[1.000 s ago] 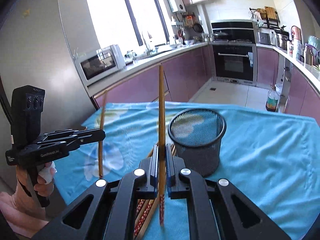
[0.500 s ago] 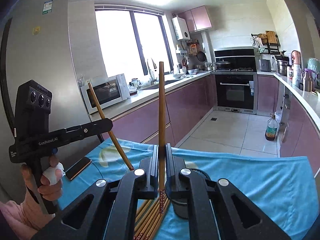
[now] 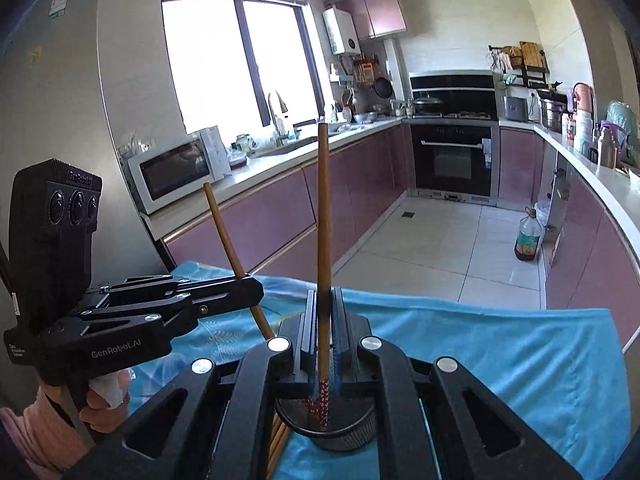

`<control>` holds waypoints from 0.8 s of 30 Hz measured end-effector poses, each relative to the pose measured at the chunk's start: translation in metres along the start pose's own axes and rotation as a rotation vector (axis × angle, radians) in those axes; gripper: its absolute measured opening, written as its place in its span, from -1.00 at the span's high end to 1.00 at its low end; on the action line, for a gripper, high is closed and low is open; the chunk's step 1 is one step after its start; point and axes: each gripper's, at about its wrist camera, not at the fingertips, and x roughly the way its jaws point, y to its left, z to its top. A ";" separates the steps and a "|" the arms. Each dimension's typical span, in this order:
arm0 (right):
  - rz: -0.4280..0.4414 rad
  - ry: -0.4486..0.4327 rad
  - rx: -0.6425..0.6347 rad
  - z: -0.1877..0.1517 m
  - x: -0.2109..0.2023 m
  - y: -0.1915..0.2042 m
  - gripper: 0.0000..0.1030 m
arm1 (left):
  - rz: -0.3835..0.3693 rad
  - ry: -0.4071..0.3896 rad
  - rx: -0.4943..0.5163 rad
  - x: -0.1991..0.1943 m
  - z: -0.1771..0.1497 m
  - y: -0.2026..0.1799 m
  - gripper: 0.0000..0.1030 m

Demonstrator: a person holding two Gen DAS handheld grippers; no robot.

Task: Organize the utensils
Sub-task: 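Lift the chopstick with the right tool and lower it into the mesh holder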

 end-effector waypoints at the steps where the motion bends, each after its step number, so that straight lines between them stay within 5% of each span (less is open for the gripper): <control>1: -0.003 0.024 0.005 -0.003 0.006 -0.002 0.89 | 0.003 0.018 0.002 0.007 -0.003 -0.001 0.86; 8: -0.018 0.134 0.034 -0.016 0.033 -0.011 0.89 | 0.015 0.057 0.009 0.047 -0.017 0.012 0.85; 24: -0.021 0.116 0.088 -0.014 0.034 -0.015 0.78 | 0.043 0.052 -0.014 0.065 -0.031 0.034 0.73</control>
